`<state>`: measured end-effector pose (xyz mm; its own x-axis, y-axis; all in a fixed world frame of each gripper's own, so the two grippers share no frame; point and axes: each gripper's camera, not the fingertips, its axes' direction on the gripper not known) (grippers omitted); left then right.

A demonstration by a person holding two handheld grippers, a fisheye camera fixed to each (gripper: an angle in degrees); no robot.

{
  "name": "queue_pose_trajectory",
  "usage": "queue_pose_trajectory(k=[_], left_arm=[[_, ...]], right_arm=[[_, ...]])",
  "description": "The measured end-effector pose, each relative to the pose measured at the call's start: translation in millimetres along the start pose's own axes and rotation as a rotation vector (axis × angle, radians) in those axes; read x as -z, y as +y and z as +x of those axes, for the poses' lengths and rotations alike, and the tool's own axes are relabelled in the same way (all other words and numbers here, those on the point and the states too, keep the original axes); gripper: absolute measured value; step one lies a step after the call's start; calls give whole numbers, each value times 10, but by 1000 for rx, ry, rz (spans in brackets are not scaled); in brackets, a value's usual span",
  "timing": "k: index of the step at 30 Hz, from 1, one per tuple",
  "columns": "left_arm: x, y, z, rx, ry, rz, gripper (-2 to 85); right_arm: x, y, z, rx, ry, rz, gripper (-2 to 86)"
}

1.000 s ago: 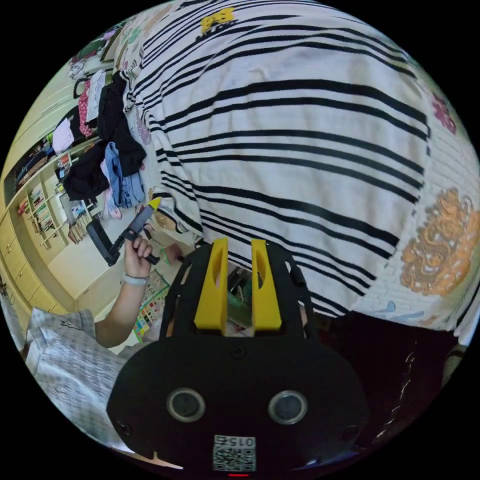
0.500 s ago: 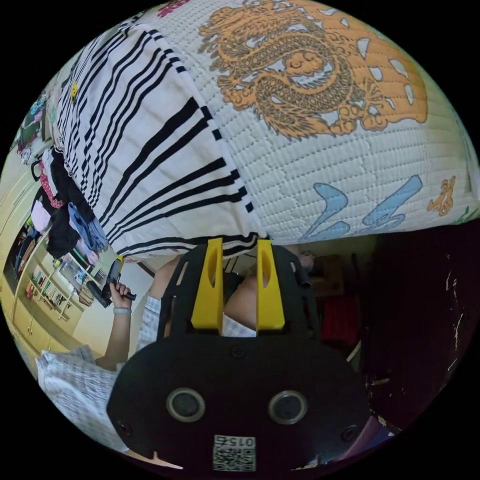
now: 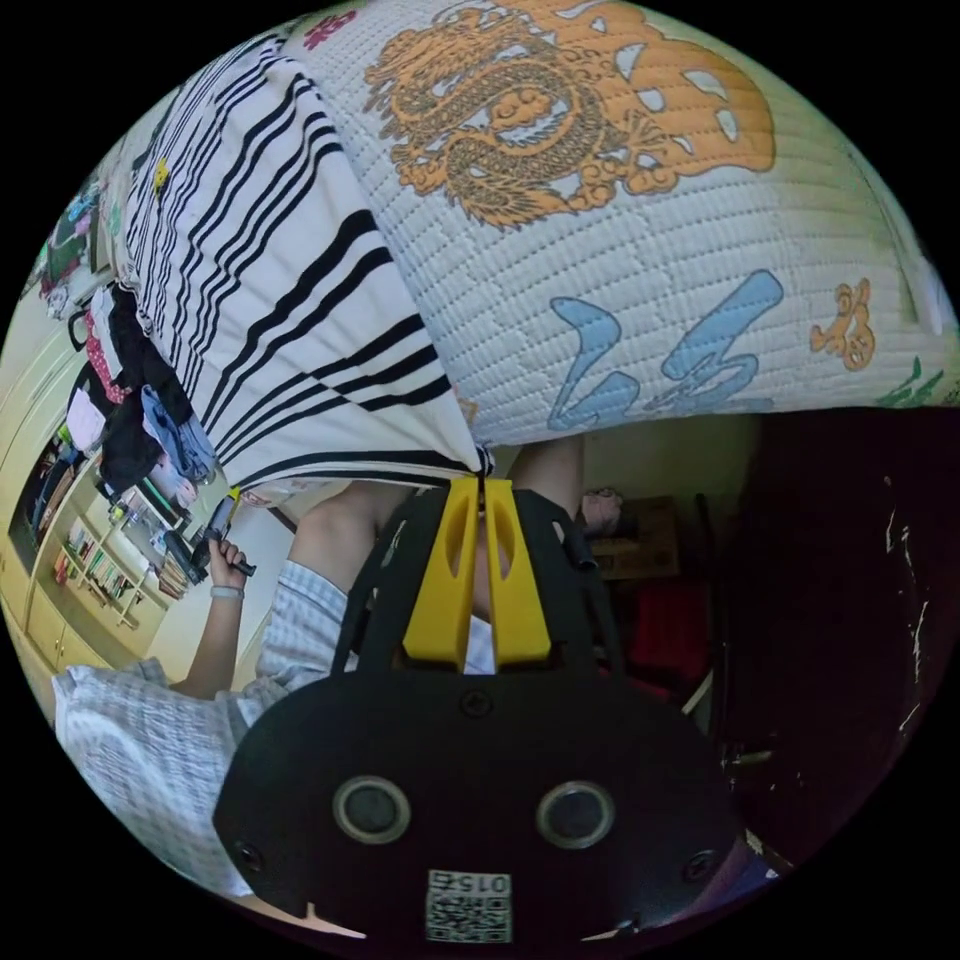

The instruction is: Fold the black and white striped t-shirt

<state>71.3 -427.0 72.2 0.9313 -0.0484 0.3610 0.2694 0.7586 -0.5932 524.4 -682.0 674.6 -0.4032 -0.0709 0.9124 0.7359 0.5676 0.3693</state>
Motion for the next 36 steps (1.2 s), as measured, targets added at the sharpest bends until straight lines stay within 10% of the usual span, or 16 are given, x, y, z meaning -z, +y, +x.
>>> queue_pose_trajectory(k=[25,36], left_arm=[[-401,-656,-70,70,-20,-19,84],[-1176,-1368,199,22,3,-172,5]], right_arm=[[140,660,-578,19,24,49,93],[-209,657,-1167,112,237,-63,-1]])
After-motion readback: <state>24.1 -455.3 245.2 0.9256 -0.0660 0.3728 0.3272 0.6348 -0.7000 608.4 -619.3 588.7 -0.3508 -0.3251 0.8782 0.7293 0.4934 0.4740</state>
